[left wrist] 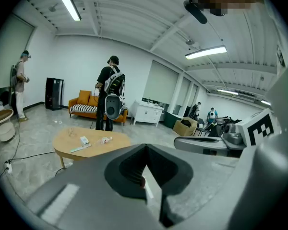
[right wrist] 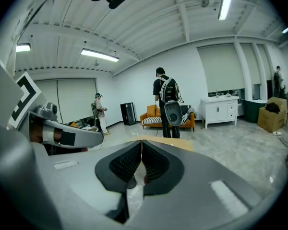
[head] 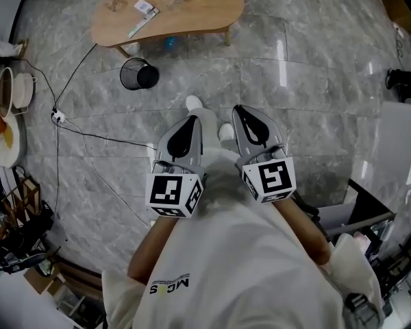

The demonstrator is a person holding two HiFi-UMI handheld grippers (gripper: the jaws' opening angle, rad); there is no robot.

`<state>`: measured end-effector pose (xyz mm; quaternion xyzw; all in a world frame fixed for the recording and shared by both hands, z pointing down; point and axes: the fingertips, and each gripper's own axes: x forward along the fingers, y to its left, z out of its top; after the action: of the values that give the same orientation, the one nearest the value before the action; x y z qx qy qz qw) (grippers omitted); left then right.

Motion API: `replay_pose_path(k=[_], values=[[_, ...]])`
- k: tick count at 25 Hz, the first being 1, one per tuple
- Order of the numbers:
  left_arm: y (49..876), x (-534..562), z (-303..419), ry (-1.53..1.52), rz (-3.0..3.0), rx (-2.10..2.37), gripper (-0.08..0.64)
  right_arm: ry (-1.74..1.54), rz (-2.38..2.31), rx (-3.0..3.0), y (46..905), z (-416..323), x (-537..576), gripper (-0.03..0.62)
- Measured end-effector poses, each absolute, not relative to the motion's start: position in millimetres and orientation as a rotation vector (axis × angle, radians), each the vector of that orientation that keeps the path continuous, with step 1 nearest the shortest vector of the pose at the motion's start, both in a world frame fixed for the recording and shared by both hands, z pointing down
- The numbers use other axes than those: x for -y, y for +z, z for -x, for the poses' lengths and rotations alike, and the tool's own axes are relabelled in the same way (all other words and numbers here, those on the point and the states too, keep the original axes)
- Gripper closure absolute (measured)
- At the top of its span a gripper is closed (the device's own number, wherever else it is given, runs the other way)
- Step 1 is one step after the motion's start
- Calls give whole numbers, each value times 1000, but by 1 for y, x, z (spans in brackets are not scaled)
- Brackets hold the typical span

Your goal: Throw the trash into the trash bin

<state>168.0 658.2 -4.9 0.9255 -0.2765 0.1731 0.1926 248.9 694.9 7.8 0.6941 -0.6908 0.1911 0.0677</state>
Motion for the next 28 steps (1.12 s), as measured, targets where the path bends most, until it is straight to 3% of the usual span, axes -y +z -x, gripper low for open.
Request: replay_pose_path(k=[11, 21, 28], values=[[38, -513, -176, 491, -2447, 789, 559, 616, -2018, 2038, 36, -266, -552, 569], [12, -306, -138, 383, -2382, 889, 559, 555, -1935, 2106, 14, -249, -337, 569], [20, -233, -123, 327, -2324, 955, 559, 558, -1883, 2116, 18, -248, -248, 569]])
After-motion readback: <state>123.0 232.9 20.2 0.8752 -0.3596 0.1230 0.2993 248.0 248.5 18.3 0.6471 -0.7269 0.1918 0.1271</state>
